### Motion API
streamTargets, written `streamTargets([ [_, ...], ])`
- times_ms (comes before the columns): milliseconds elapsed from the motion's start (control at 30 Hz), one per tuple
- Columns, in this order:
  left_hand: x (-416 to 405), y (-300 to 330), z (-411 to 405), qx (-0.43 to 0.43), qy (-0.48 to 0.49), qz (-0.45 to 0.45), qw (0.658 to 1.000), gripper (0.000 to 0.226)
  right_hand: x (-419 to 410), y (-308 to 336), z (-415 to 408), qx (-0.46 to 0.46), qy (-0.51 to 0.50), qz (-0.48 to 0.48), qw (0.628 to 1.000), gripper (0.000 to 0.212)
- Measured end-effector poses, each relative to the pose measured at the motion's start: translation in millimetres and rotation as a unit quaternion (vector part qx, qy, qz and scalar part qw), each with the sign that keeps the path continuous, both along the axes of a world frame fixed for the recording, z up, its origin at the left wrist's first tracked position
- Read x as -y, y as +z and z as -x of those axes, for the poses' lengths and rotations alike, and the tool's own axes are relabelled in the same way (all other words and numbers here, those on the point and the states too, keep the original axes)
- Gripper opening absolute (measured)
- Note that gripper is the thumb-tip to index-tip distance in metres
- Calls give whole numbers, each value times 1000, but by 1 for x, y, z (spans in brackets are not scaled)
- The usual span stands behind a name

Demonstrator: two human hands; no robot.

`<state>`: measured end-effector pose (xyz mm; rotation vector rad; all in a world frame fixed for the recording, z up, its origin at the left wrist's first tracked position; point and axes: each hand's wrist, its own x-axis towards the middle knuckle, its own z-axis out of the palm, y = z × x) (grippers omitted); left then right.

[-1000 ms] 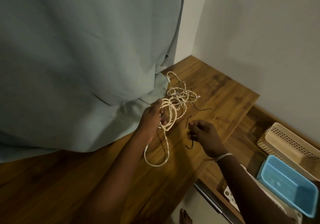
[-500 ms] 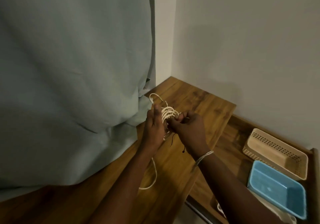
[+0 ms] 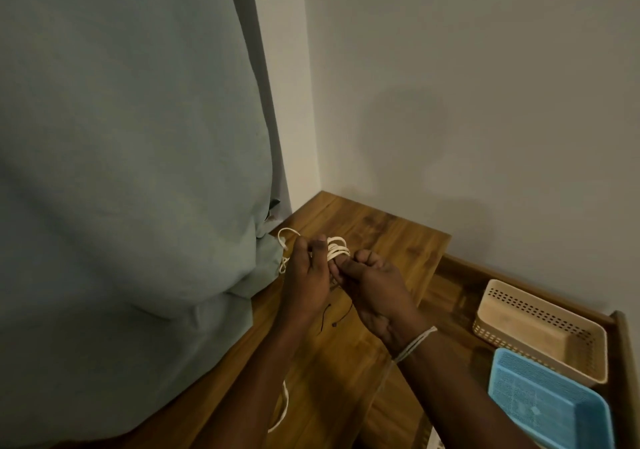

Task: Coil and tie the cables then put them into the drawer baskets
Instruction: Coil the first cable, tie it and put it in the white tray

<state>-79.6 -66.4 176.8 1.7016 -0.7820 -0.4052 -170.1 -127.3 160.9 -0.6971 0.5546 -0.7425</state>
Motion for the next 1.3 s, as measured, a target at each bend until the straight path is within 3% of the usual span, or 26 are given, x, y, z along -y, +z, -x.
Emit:
streamTargets([
  [333, 8, -4, 0, -48, -8, -23, 999, 24, -11, 5, -1, -52, -118, 73, 989, 50],
  [500, 8, -5, -2, -55, -7, -2, 998, 17, -17, 7, -1, -83, -157, 148, 973, 50],
  [767, 2, -11, -4, 9, -37, -20, 999, 18, -18, 5, 5, -150, -171, 239, 944, 42],
  [933, 3, -9, -5, -31, -39, 14, 999, 21, -13, 3, 6, -229, -197, 321, 897, 40],
  [1200, 1, -3, -3, -72, -47, 50, 995, 25, -11, 1, 7, -243, -180, 320, 898, 36],
  [1300, 1, -2, -2, -85, -65, 66, 992, 29, -13, 1, 5, -219, -175, 285, 917, 36],
])
